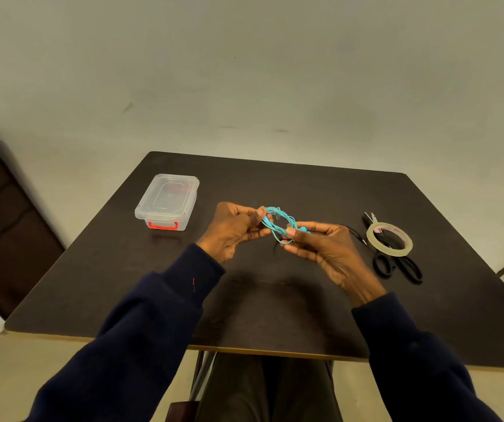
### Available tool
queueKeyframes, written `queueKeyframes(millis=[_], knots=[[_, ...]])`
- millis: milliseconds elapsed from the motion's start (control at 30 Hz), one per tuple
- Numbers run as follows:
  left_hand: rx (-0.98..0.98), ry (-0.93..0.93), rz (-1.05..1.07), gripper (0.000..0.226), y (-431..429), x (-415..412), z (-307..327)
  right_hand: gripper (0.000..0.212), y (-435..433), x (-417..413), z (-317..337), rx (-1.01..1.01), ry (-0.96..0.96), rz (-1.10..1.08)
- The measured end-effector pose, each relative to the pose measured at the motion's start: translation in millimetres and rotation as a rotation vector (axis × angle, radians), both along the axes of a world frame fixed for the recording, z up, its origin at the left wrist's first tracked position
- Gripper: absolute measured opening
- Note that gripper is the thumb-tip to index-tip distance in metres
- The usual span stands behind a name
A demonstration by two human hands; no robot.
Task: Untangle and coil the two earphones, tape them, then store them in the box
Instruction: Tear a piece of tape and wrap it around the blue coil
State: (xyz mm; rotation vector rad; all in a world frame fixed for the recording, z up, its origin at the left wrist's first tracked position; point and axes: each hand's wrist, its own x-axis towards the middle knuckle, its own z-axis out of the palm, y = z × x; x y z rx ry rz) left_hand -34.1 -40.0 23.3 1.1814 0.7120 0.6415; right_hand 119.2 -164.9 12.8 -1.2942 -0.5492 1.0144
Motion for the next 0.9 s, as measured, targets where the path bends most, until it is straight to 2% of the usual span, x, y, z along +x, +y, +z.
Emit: queueKeyframes(millis=[200,467,667,900], knots=[[0.118,0.08,-0.09,0.023,1,-2,-5,0.038,-1,4,1,-0.001,0.027,-0.01],[0.091,0.069,-0.089,0.029,1,3,-1,0.024,1,5,4,0.05,0.068,-0.073],[0.285,0.078,-0.098,0.021,-4,0,-5,0.025,-3,7,-4,0.076,0.112,-0.053],[0.25,0.011,0.0,0.015,-10,2,-10,0.026,-7,11,0,0.067,0.081,-0.015]])
